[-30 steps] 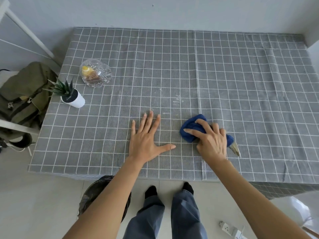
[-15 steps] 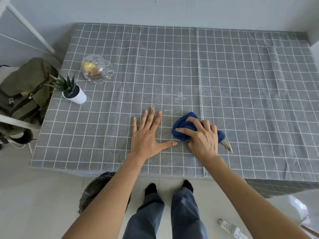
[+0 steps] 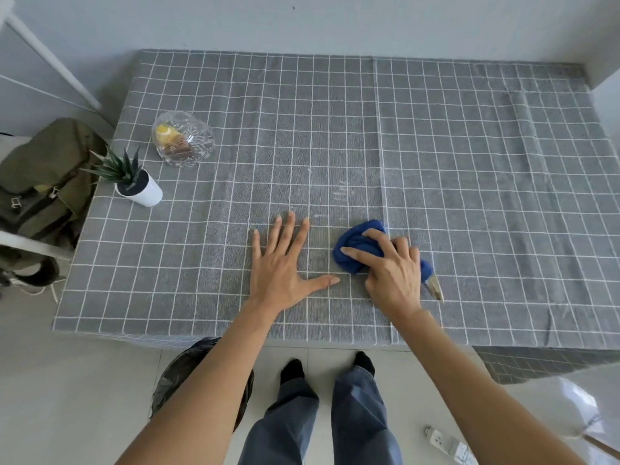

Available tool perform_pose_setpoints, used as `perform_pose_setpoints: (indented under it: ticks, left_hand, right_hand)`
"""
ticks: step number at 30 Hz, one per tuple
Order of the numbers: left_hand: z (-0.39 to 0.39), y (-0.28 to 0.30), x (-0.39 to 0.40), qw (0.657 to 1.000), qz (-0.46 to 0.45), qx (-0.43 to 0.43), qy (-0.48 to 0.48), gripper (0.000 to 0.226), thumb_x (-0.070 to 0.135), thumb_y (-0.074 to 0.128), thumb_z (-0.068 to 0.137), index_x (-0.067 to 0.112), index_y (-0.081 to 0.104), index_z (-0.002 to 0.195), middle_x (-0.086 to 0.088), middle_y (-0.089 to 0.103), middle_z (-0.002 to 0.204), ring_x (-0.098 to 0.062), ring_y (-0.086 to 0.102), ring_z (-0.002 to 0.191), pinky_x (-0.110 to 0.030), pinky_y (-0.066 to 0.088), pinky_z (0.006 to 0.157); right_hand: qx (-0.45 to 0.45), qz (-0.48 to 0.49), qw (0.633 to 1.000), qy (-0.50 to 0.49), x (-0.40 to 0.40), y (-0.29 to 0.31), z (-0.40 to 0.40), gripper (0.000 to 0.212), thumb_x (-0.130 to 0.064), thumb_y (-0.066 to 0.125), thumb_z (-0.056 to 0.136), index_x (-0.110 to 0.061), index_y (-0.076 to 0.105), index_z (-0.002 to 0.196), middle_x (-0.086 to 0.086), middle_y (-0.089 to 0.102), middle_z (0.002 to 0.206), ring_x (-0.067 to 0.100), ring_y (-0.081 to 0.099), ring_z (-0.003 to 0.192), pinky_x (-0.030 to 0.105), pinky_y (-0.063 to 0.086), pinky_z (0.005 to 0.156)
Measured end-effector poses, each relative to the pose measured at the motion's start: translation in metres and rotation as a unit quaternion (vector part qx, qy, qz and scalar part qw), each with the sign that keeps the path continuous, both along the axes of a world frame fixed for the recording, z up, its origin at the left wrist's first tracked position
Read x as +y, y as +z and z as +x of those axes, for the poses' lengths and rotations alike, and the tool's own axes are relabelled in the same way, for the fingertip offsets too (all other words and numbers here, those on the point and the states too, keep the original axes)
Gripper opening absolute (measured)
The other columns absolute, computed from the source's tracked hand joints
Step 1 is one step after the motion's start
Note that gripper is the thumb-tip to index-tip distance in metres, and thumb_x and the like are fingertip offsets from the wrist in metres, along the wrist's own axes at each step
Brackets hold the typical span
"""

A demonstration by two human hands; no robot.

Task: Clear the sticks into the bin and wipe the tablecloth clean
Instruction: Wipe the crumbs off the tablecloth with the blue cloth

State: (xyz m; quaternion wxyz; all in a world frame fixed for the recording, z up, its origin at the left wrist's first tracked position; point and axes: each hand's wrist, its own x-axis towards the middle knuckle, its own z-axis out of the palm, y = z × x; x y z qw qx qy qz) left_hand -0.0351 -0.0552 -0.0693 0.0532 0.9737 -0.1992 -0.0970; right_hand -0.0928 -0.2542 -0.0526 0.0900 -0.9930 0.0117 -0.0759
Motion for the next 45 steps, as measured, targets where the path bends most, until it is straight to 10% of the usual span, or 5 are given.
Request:
perform_pose_setpoints:
  ticks: [11,45]
  left_hand:
    - [0.044,0.002,0.009,0.998,-0.049,0.033,0.023,0.109,0.092,-0.008,0.061,0.027,-0.017,0.149,0.000,-0.023,0.156,-0.014,-0.020,0.144,-0.053,-0.011,0.116]
    - [0.062,-0.002,0.021,1.000,0.005,-0.014,0.010,0.112,0.094,0.013,0.064,0.027,-0.011,0.151,0.002,-0.017,0.158,-0.019,-0.014,0.146,-0.056,-0.005,0.116]
  right_hand:
    - [-0.038,0.026,0.995,-0.083,-0.022,0.008,0.031,0.054,-0.012,0.047,0.067,-0.040,0.069,0.108,-0.001,0.059,0.124,0.032,0.050,0.083,0.040,0.039,0.071]
    - [0.013,-0.049,0.998,0.031,0.024,0.011,0.078,0.050,-0.014,0.076,0.064,-0.039,0.068,0.107,0.004,0.057,0.119,0.030,0.045,0.094,0.041,0.036,0.074]
